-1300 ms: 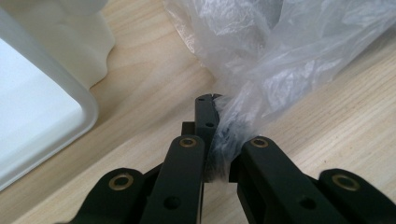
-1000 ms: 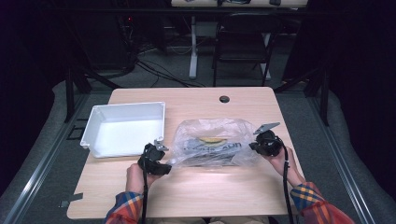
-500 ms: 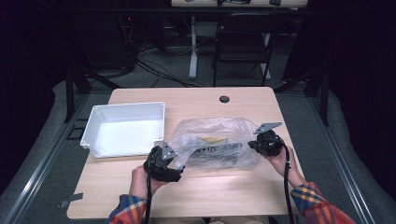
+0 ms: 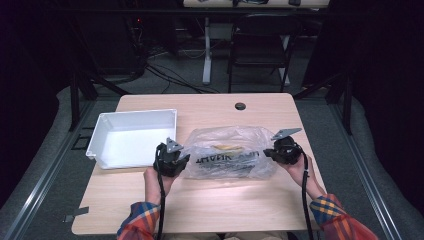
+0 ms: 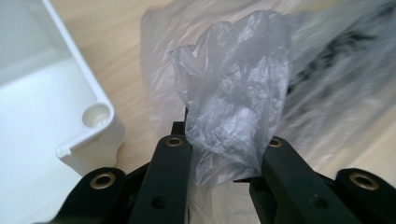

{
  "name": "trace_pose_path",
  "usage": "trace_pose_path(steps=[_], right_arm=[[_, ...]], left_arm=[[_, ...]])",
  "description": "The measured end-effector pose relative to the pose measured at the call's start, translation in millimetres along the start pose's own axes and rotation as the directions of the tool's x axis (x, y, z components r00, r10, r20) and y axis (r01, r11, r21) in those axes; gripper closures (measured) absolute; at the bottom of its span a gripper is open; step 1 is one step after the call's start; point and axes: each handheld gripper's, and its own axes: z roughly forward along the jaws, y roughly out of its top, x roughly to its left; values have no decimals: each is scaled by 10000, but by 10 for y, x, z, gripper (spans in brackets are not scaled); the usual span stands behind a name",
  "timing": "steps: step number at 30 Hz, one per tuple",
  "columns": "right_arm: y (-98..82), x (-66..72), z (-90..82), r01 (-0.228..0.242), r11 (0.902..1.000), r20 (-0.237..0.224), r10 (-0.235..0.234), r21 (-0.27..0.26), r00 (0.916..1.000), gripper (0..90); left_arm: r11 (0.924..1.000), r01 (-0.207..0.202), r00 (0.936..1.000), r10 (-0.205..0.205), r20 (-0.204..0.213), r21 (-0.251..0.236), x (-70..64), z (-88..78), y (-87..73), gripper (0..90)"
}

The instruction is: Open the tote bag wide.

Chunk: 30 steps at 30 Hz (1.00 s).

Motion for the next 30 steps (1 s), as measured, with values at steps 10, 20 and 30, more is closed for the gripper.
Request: trace_pose_path(steps=[10,20,30], right_arm=[[-28,-118,202,-420,9978,569,392,504,9976,882],[-27,-122,219,-326,9977,1219,251,593,9922,889],[-7,-154,104,-262,9994,340,254,209,9991,789]], left_arm=[[9783,71,9949,140,-1004,2071,68,476,-79,855],[9639,-172,9934,467,-1052,2658,84,501,-116,882],[9597,-824,9894,1111,-931,2687,22,316,-90,699]])
